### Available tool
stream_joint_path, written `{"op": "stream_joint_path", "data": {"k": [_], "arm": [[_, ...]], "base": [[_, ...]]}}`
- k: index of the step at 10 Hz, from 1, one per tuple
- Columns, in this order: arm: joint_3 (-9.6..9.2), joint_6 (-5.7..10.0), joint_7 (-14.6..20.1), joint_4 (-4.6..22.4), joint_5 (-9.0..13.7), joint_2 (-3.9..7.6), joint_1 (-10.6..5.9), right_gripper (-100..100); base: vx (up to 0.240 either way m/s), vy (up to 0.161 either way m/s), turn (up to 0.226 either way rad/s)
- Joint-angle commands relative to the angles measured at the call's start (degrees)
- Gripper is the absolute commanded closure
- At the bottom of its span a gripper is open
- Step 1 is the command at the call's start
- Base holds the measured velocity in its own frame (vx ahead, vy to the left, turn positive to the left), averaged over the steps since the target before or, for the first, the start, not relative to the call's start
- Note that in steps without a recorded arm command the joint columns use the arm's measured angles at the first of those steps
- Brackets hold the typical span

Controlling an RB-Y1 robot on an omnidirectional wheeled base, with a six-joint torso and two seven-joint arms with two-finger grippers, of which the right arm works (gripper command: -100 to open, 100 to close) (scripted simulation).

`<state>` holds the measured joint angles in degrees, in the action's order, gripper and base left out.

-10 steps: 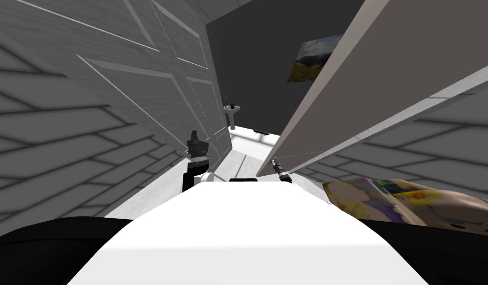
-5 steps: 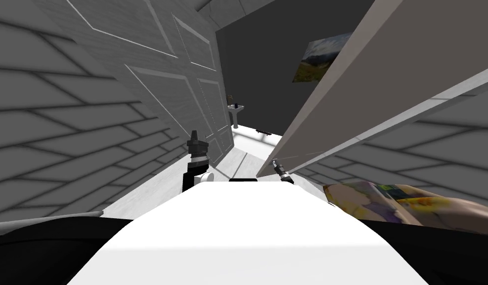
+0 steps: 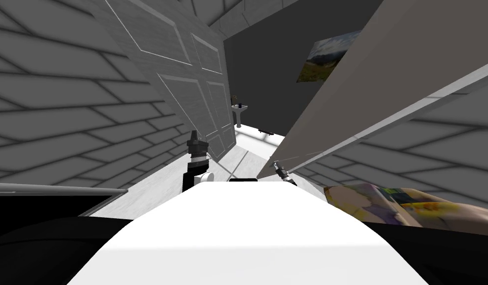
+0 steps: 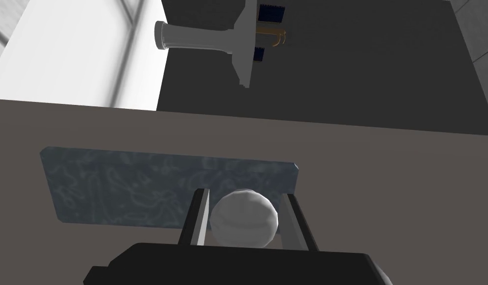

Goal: Pull the door open

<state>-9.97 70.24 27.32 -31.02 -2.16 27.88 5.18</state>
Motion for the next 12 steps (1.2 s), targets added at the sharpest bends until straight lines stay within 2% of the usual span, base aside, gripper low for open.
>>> {"op": "stream_joint_path", "data": {"k": [1,3,4,5,6,9,11,12], "arm": [[0.00,0.00,0.00,0.00,0.00,0.00,0.00,100],[-0.48,3.27,0.38,3.21,-0.96,0.31,-0.61,100],[-0.58,4.09,0.47,3.99,-1.19,0.39,-0.81,100],[-0.58,4.09,0.47,3.99,-1.19,0.39,-0.81,100],[-0.80,5.86,0.67,5.68,-1.70,0.56,-1.25,100],[-1.15,8.68,0.98,8.36,-2.50,0.84,-1.94,100],[-1.15,8.68,0.98,8.36,-2.50,0.84,-1.94,100],[-1.38,10.49,1.18,10.09,-3.01,1.01,-2.39,100]], "base": [[-0.071,-0.021,0.008],[-0.132,-0.045,0.086],[-0.147,-0.058,0.071],[-0.093,-0.038,0.003],[-0.108,-0.053,0.055],[-0.112,-0.067,0.064],[-0.043,-0.024,-0.002],[-0.062,-0.056,0.072]]}}
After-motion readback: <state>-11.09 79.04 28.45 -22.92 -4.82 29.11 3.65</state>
